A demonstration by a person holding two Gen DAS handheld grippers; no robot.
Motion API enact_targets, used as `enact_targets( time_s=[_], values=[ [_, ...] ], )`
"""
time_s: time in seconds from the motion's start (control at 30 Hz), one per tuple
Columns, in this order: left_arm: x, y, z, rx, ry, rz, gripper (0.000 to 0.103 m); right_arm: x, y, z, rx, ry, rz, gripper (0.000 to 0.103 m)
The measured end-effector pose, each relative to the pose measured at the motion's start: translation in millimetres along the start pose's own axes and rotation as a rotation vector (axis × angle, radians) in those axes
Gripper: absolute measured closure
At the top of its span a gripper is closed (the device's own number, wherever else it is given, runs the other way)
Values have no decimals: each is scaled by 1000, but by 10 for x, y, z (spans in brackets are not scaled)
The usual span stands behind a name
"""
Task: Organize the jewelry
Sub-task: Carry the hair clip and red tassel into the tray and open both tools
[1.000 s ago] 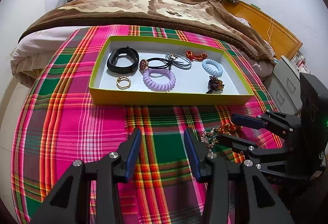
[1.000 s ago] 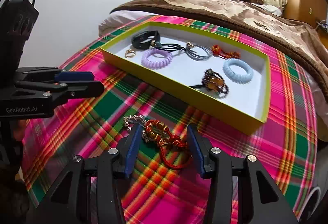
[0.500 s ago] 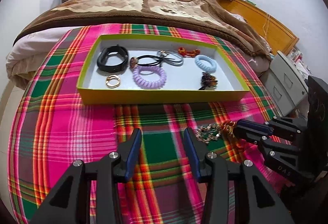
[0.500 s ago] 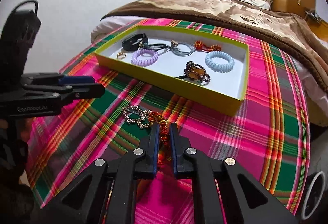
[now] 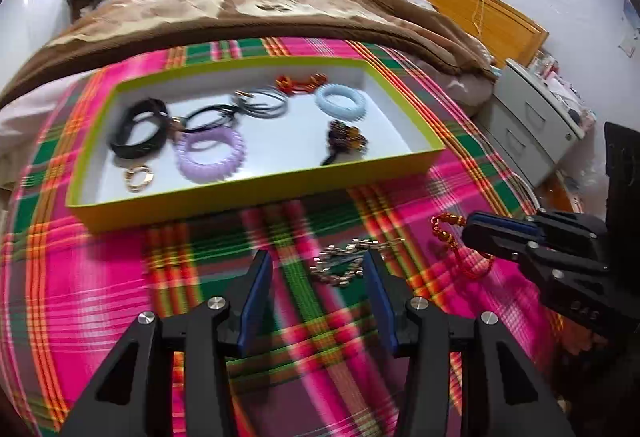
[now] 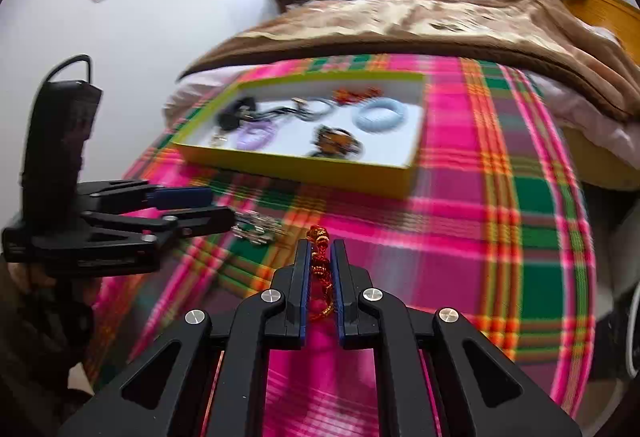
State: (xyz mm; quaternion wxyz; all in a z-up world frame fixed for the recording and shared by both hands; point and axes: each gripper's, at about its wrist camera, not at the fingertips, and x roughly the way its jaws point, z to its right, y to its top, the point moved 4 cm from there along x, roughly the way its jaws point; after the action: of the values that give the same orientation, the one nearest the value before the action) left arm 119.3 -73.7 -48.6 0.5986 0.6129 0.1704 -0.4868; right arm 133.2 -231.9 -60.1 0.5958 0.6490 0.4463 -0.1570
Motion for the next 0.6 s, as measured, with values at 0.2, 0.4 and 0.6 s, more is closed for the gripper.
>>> enact_targets(
  time_s=[0.2,0.4,0.6],
  values=[
    [93,26,119,72,48,-15,54,-32,-49,150,53,-16,-8,93],
    [144,-1,179,112,51,-34,53,-10,-67,138,33,-28,-39,83],
    [163,13,269,189,62,-30,52,75,-139,97,-30,-78,-87,57]
  ],
)
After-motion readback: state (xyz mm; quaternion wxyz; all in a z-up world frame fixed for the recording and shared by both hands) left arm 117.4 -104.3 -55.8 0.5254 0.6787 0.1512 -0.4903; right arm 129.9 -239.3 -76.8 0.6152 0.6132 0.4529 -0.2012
